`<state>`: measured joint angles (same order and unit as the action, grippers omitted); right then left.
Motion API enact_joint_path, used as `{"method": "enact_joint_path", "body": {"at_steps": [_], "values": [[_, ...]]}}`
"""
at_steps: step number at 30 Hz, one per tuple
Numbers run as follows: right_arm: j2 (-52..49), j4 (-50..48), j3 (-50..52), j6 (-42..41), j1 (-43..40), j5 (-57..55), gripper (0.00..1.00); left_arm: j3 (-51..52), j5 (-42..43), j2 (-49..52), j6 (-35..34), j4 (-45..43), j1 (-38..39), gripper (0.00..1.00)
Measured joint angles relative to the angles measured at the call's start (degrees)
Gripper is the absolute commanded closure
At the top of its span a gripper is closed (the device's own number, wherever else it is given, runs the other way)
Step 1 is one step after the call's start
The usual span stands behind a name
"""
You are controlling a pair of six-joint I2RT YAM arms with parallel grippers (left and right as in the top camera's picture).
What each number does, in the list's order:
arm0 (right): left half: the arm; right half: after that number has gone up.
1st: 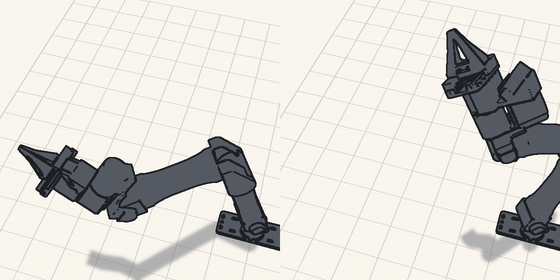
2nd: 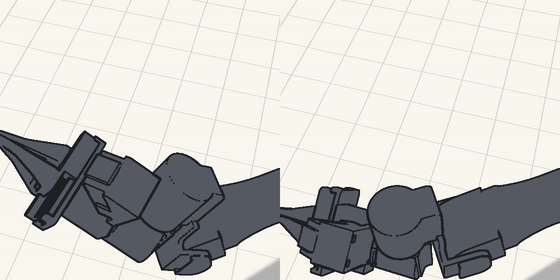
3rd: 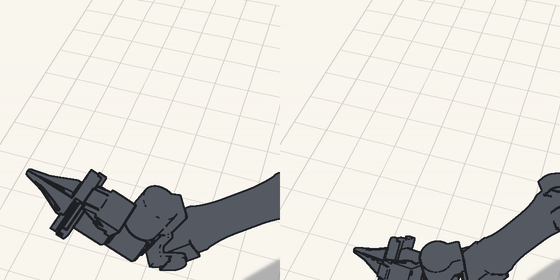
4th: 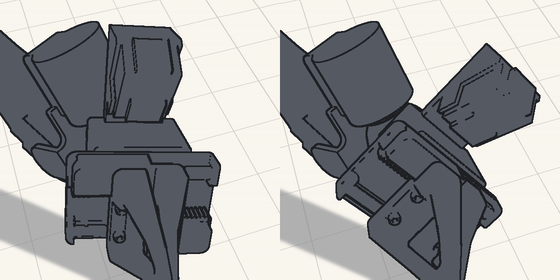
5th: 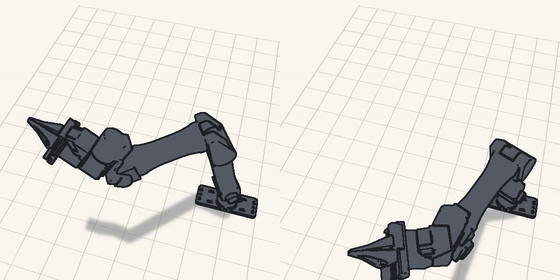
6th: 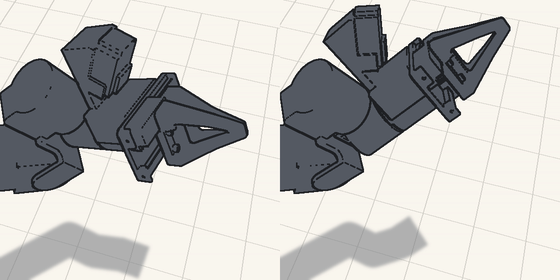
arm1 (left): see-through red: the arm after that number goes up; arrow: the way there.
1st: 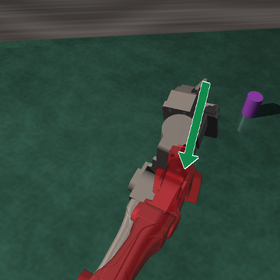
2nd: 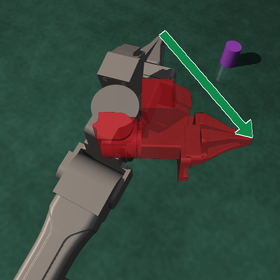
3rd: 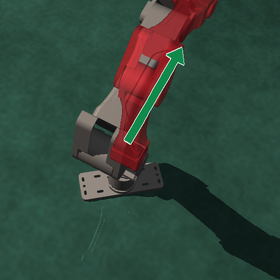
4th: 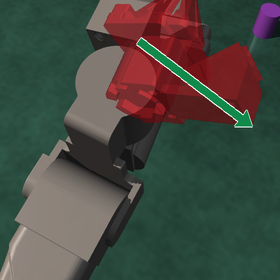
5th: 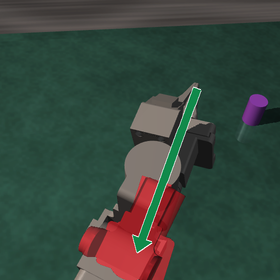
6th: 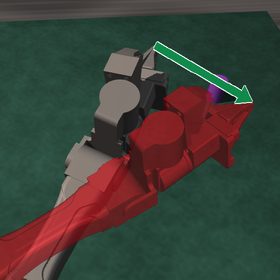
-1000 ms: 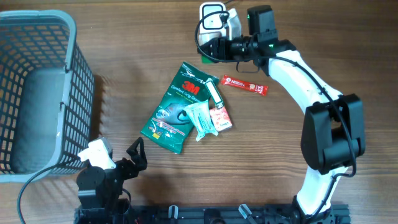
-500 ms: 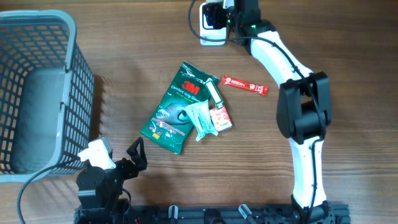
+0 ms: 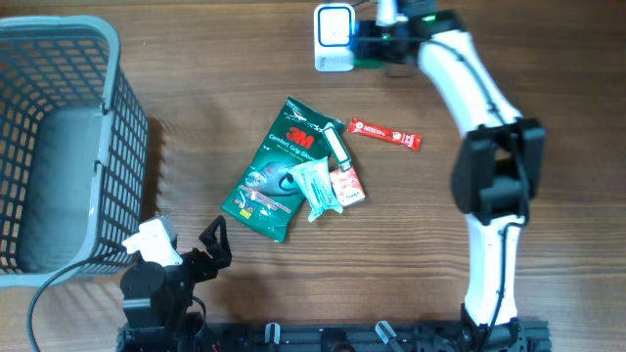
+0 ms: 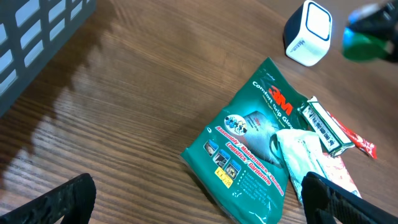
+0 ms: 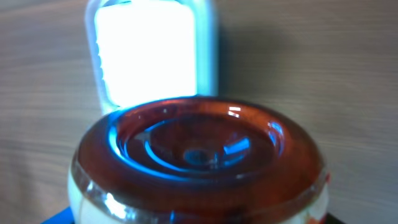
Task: Scan the item barcode
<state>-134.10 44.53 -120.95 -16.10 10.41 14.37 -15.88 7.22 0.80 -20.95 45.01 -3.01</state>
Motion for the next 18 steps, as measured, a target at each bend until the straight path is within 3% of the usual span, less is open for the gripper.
{"method": "enact_joint_path", "body": {"at_steps": [4, 12, 16, 17, 18], "values": [[1.73, 9.31, -0.28, -0.37, -15.91, -7.04, 0.6, 0.0, 0.0, 0.0, 0.0, 0.0, 0.0, 0.0], [0.92, 10.54, -0.37, -0.37, -45.88, -19.45, 0.59, 0.0, 0.0, 0.0, 0.0, 0.0, 0.0, 0.0], [-5.29, 10.93, -0.42, -0.37, -52.65, -19.61, 0.49, 0.0, 0.0, 0.0, 0.0, 0.0, 0.0, 0.0], [-6.05, 11.02, -0.33, -0.37, -53.37, -19.87, 0.41, 0.0, 0.0, 0.0, 0.0, 0.0, 0.0, 0.0], [-6.32, 11.02, -0.33, -0.37, -54.01, -20.09, 0.2, 0.0, 0.0, 0.0, 0.0, 0.0, 0.0, 0.0]]}}
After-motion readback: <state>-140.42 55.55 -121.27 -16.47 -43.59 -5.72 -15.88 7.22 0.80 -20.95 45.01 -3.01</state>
